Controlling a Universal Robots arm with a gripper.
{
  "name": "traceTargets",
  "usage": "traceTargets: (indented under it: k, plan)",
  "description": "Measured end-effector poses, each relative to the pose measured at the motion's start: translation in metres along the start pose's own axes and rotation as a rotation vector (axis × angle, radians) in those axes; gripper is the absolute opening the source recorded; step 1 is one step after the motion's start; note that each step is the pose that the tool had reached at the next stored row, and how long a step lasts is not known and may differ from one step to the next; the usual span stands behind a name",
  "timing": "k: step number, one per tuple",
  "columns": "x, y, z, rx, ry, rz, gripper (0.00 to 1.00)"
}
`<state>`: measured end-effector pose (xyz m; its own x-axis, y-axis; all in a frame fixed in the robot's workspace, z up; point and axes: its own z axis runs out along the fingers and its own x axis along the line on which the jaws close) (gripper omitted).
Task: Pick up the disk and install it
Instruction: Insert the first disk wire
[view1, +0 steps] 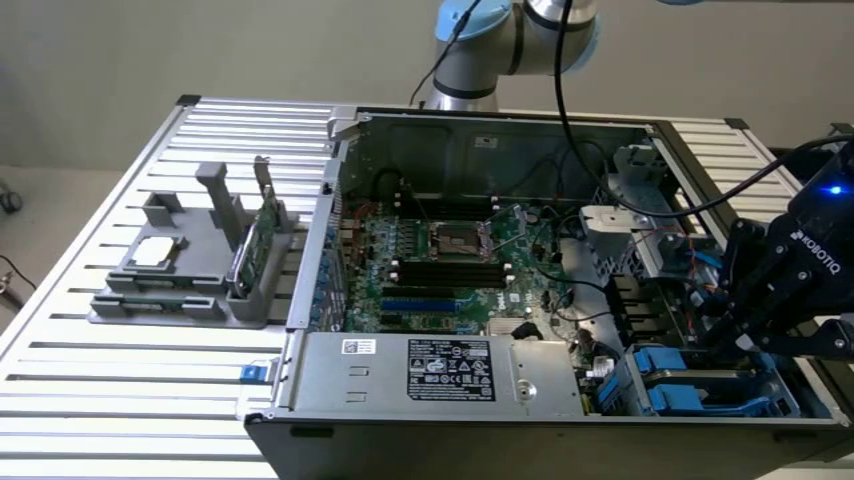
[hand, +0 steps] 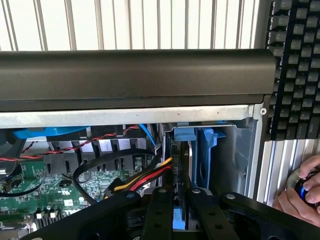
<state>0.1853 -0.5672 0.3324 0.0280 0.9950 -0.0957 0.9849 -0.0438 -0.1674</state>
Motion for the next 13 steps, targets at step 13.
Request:
traceTargets:
  k: [13]
  plan:
    - [-0.0024, 0.0001, 0.0001, 0.0002, 0.0149, -0.003, 0.17]
